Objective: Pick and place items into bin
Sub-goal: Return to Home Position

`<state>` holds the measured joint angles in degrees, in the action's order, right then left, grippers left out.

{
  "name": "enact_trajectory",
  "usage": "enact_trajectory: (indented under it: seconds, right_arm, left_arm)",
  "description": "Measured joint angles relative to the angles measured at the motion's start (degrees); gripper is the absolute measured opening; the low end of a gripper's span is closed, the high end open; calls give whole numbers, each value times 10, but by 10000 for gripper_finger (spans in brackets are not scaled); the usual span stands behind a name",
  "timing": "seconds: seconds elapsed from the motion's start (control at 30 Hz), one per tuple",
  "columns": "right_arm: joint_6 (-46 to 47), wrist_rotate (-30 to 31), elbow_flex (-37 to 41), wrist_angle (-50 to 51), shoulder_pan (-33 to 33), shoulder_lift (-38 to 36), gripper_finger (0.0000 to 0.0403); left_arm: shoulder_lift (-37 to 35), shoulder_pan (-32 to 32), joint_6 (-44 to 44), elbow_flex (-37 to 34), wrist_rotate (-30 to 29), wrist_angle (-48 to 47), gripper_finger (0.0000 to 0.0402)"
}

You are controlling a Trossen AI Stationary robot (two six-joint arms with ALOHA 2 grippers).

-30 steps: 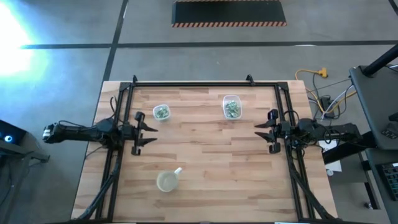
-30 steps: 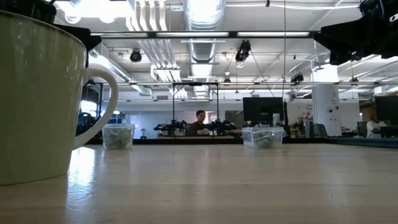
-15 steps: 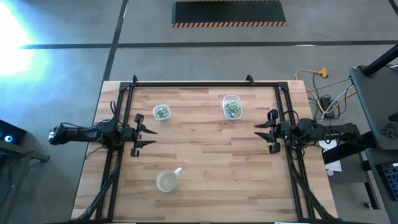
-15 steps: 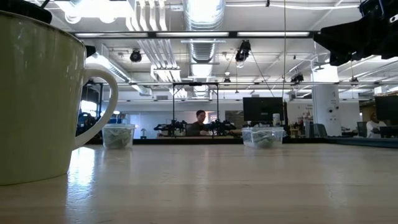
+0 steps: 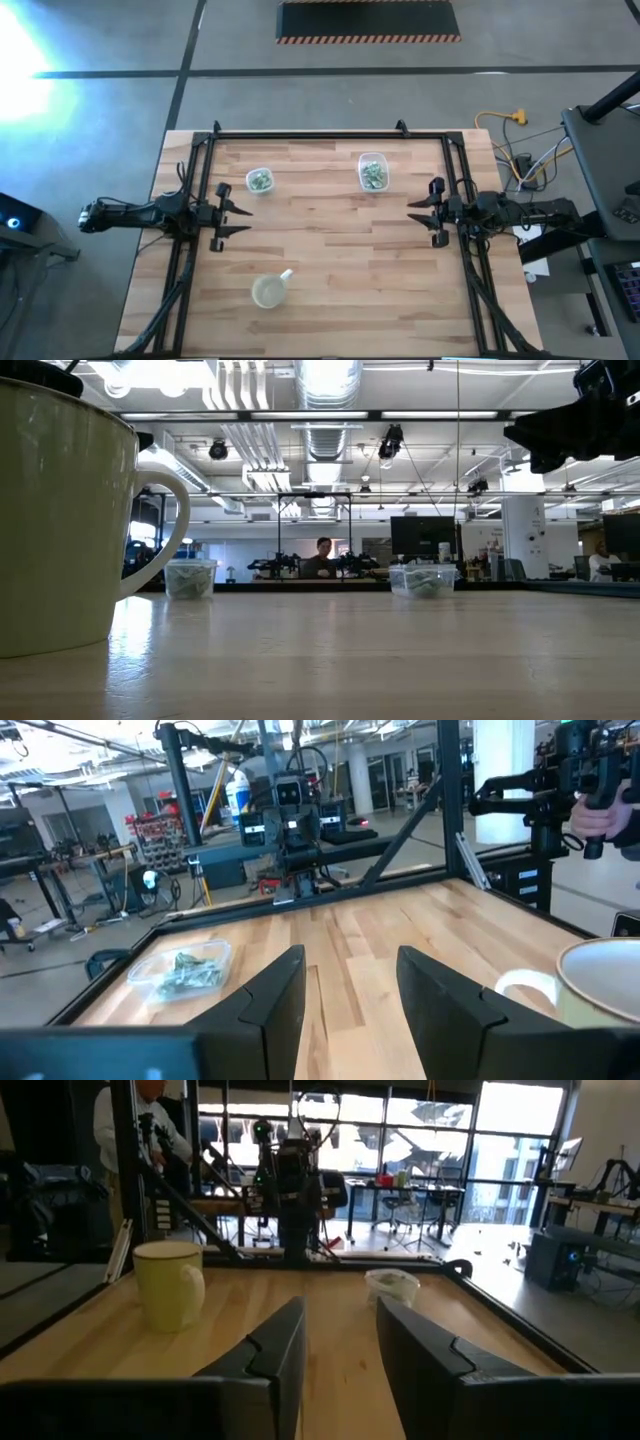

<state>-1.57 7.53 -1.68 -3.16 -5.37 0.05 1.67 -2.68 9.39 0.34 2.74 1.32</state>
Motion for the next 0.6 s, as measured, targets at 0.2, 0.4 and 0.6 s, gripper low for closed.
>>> enact_trajectory:
  seconds: [0.2, 0.4, 0.6]
  right_arm:
    - [6, 0, 0, 10, 0, 0, 116]
    - [16, 0, 0, 46, 0, 0, 108]
    - [16, 0, 0, 46, 0, 0, 105]
  left_arm:
    - [0, 0, -1, 0, 1, 0, 143]
    - [0, 0, -2, 0, 1, 0, 143]
    - [1, 0, -2, 0, 2, 0, 143]
